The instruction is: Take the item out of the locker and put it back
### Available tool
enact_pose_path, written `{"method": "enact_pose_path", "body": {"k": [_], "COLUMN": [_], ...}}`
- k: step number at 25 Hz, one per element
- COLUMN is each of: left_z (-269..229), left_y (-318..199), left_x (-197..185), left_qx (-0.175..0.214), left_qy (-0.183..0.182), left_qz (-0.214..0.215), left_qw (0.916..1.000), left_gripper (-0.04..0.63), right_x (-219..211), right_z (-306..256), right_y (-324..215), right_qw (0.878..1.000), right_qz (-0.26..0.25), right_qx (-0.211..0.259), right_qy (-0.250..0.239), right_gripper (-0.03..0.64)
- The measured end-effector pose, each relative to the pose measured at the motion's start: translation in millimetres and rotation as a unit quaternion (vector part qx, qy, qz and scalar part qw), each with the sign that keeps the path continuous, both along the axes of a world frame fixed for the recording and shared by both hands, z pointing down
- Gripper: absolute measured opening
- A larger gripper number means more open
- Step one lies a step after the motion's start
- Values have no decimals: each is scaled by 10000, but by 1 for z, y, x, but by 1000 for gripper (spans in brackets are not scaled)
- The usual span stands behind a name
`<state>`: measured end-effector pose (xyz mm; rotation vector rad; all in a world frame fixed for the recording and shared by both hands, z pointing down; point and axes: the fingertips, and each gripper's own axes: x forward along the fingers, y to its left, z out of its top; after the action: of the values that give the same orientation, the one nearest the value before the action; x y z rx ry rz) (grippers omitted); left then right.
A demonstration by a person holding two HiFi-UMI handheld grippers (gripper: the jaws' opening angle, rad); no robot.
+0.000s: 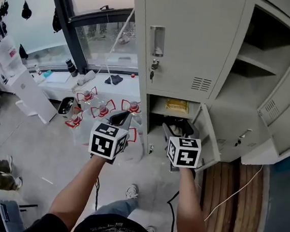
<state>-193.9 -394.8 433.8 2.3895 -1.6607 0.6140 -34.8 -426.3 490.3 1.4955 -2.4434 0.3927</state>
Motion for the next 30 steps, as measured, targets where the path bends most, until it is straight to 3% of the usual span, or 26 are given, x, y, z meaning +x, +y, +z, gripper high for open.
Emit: {"method": "enact_pose_path", "body": {"k": [14, 30], "left_z": [30, 72], "left_y": [-46, -82], "left_x": [4, -29], "left_qx": [-17, -209], "left_qy": [-235, -106], "left_qz": [159, -26], "left_qw": [9996, 9997], "left_gripper": [0, 0], "right_x": [-16, -45], "right_z": [67, 136], "right_y": [-82, -158], "right_qw": [9998, 9954], "right_qz": [130, 114], "right_qx": [11, -144], "right_qy": [179, 935], "right_gripper": [332, 267]}}
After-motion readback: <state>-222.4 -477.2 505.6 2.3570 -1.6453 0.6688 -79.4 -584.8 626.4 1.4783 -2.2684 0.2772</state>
